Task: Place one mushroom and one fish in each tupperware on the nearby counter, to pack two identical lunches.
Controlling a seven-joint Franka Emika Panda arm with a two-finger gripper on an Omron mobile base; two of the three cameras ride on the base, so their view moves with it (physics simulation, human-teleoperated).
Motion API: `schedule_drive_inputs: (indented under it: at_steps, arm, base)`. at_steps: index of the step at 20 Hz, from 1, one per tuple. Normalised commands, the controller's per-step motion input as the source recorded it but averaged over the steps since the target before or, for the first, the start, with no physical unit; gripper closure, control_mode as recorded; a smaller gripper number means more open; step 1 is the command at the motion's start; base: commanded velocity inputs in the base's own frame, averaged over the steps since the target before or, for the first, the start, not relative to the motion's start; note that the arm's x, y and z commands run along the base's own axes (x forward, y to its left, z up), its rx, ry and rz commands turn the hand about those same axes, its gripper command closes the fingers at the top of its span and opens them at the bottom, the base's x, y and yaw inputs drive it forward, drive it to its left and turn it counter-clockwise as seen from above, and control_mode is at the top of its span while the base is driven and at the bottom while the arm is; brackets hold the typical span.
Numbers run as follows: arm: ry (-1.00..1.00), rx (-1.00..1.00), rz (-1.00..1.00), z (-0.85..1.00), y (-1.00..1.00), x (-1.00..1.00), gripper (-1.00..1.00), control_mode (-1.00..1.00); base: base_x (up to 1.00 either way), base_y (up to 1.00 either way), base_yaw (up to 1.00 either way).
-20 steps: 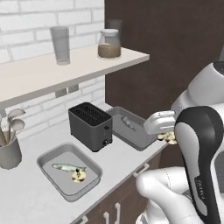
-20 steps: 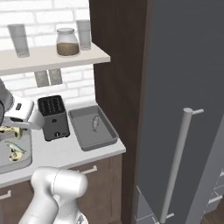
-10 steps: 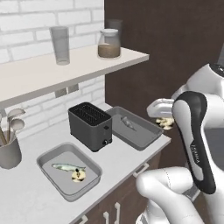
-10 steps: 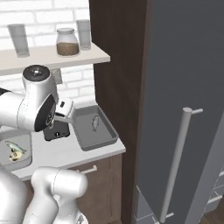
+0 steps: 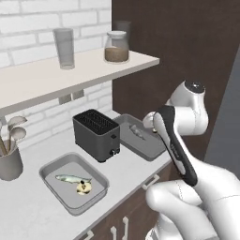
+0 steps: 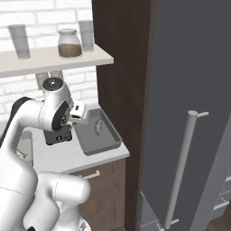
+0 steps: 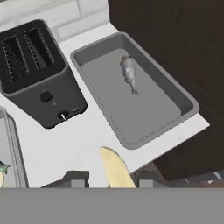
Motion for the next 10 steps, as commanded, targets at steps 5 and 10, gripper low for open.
schedule_drive_inputs:
  at_steps: [5,10]
  arm:
    - [-0.01,-0.15,0.0,-0.71,0.0,0.71,1.0,-1.0]
    - [-0.01,-0.06,0.0,-0.6,-0.07,0.5,1.0,-1.0]
  base:
    - [0.0,0.0,0.0]
    - [0.0,0.0,0.0]
